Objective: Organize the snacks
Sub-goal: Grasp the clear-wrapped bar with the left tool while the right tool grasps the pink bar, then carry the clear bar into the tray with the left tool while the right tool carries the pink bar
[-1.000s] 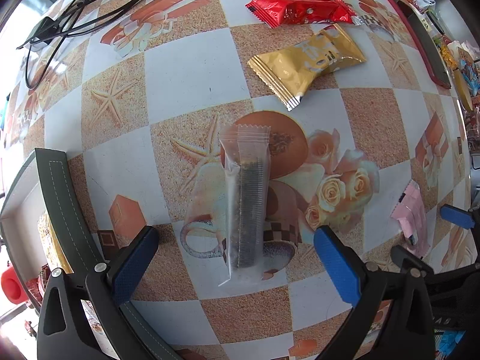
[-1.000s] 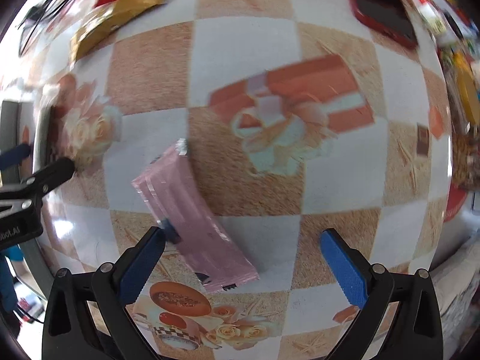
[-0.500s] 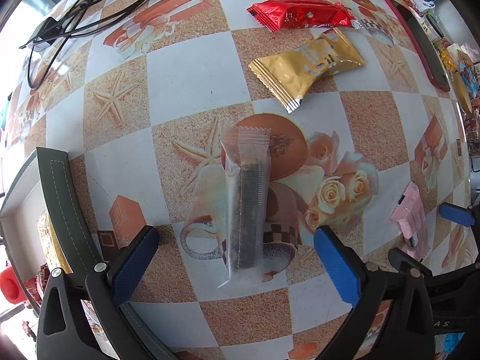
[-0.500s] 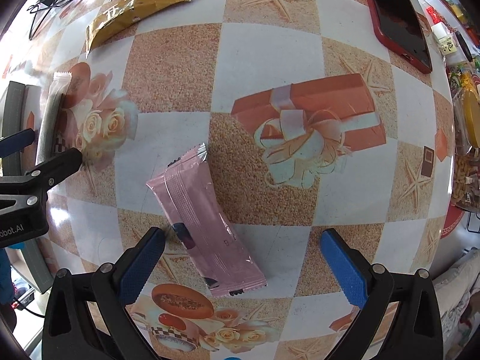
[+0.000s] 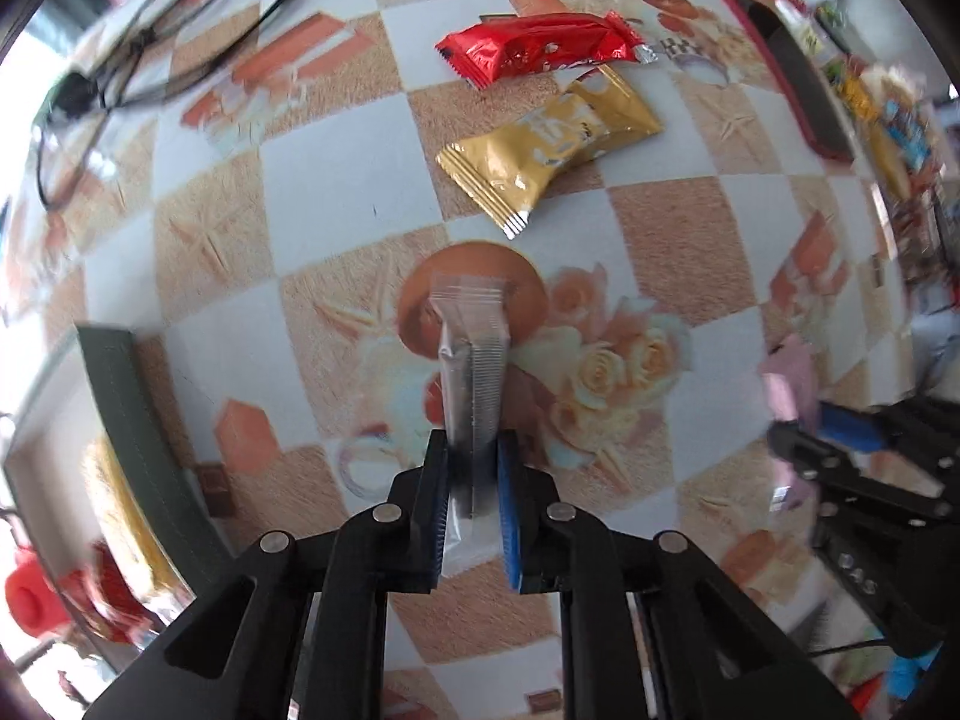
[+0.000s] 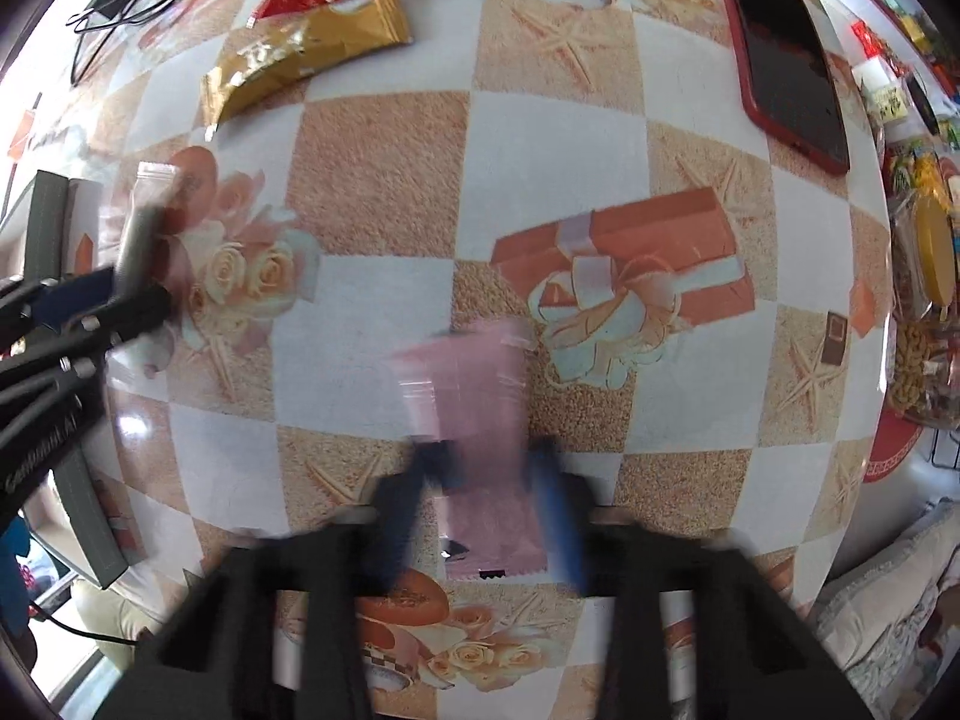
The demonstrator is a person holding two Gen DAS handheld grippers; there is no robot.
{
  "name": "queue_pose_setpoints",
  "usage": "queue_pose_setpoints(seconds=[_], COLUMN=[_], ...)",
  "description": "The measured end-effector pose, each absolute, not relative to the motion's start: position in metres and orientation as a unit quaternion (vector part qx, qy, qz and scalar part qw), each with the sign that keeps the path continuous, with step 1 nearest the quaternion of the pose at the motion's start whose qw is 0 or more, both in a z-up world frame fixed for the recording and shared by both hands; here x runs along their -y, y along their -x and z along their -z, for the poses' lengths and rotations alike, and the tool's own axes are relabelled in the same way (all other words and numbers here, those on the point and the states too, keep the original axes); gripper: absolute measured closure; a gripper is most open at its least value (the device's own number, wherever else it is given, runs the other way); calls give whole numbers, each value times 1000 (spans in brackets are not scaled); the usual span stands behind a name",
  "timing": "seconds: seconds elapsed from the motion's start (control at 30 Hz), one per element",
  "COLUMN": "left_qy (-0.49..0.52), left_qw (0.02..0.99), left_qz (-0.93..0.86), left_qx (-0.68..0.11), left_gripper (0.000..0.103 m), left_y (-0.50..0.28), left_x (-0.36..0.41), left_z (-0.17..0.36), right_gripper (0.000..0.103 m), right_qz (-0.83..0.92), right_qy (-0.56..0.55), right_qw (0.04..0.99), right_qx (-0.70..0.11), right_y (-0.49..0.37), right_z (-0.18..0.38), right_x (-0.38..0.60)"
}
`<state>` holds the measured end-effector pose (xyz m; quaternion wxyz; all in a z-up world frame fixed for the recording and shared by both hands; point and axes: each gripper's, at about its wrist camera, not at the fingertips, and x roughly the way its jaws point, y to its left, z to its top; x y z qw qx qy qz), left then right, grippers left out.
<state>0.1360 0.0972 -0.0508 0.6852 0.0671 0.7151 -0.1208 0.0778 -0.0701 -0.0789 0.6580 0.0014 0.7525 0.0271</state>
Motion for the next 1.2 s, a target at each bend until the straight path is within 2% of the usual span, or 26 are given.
queue_pose_setpoints(seconds=[0.17, 0.43, 1.2], left_qy=[-53, -36, 26], left_qw=[704, 724, 760], left_qz=[133, 134, 61], left_qx=[-696, -676, -647], left_gripper=[87, 87, 87], left_y=[-123, -97, -69], left_x=[-107, -132, -229], left_z=[28, -5, -32], right_gripper=[78, 78, 78], right_qz=[-39, -55, -137], right_qy=[-54, -76, -10], right_qw=[657, 662, 681], right_qx=[-751, -744, -719], right_y=[-74, -58, -92], right_z=[75, 58, 18], right_x=[74, 62, -73])
